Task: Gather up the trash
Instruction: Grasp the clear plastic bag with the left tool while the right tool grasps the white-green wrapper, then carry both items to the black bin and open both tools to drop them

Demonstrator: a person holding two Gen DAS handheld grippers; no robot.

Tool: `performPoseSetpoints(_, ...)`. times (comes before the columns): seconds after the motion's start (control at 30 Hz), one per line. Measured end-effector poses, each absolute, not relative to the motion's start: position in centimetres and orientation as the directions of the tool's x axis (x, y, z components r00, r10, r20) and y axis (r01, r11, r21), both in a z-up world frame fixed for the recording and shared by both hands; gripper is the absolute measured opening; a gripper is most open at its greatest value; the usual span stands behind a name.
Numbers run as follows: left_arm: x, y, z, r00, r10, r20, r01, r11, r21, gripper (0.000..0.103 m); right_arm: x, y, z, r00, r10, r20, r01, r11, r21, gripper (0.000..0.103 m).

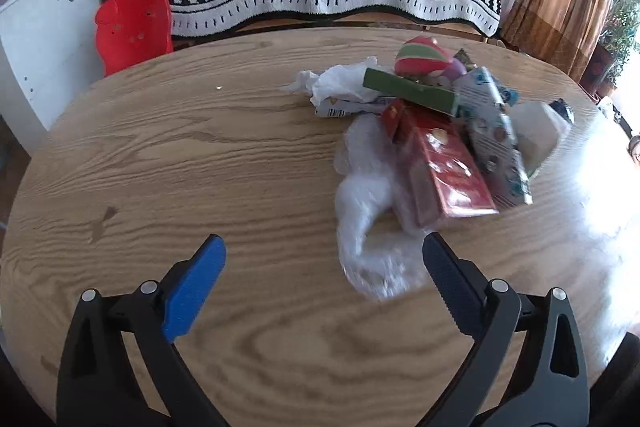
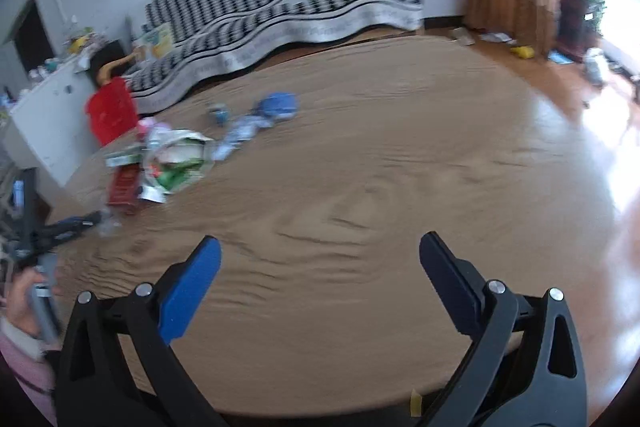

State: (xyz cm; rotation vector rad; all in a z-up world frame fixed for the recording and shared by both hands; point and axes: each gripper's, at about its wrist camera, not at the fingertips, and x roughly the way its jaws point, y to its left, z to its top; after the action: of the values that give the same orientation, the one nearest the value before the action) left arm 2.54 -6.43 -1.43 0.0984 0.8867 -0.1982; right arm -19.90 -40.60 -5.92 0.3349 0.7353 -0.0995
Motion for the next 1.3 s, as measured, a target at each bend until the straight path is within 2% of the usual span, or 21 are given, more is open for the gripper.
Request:
performPoseSetpoints(0.2, 4.6, -7.2, -1.8, 0.624, -0.169, -0.763, 0.247, 0.969, -0.013, 0.092, -13.1, -34.4, -4.8, 0.749, 0.195, -0.633, 0.043, 0.939, 0.340, 0.096)
performPoseSetpoints(0.37, 4.9, -7.7, -2.1, 0.618, -0.191, -0.762, 0.283, 0.959, -0.011, 0.086, -9.3, -30.3, -5.1, 0.732, 0.225, -0.643, -0.007, 0.946, 0.323, 0.096)
performPoseSetpoints(0.5, 5.2, -7.8, -2.6, 0.596, -0.231, -0.769, 0.304, 0.951, -0.051, 0.081, -6.6, -28.6, -6.3, 0.706, 0.214, -0.675, 0.037, 0.941, 0.337, 0.091)
performPoseSetpoints(0.57, 5.5, -7.6, -2.5, 0.594, -0.250, -0.764, 0.301, 0.950, -0.077, 0.078, -5.0, -28.4, -6.6, 0.699, 0.220, -0.680, 0.074, 0.924, 0.375, 0.087)
performPoseSetpoints(0.67, 5.8, -7.5, -2.6, 0.598, -0.261, -0.757, 0.304, 0.949, -0.087, 0.069, -2.6, -27.8, -6.7, 0.697, 0.177, -0.695, 0.133, 0.921, 0.367, 0.069)
performPoseSetpoints(0.73, 5.7, -7.5, -2.5, 0.602, -0.273, -0.750, 0.311, 0.946, -0.095, 0.029, -1.7, -28.1, -7.4, 0.684, 0.193, -0.703, 0.151, 0.906, 0.396, 0.053)
performPoseSetpoints(0.77, 5.7, -7.3, -2.5, 0.600, -0.279, -0.749, 0.303, 0.947, -0.110, 0.029, -1.4, -28.1, -7.7, 0.682, 0.211, -0.700, 0.152, 0.895, 0.419, 0.048)
performPoseSetpoints(0.83, 5.6, -6.9, -2.6, 0.590, -0.298, -0.750, 0.309, 0.942, -0.132, 0.027, -1.1, -27.8, -8.0, 0.685, 0.237, -0.689, 0.137, 0.887, 0.441, 0.024)
performPoseSetpoints(0.87, 5.5, -6.7, -2.6, 0.580, -0.318, -0.750, 0.311, 0.938, -0.157, 0.026, -1.2, -27.7, -8.1, 0.686, 0.250, -0.683, 0.126, 0.884, 0.450, 0.023)
performPoseSetpoints(0.93, 5.3, -6.4, -2.5, 0.573, -0.336, -0.747, 0.312, 0.933, -0.180, 0.026, -1.6, -27.4, -7.8, 0.702, 0.244, -0.669, 0.105, 0.894, 0.436, 0.012)
performPoseSetpoints(1.03, 4.8, -6.3, -1.9, 0.592, -0.333, -0.734, 0.310, 0.935, -0.174, 0.026, -2.1, -27.3, -7.4, 0.705, 0.240, -0.668, 0.090, 0.903, 0.419, 0.007)
performPoseSetpoints(1.3, 4.1, -5.3, -1.0, 0.616, -0.318, -0.721, 0.277, 0.944, -0.180, 0.026, -5.3, -28.0, -6.2, 0.728, 0.201, -0.656, 0.091, 0.919, 0.383, 0.006)
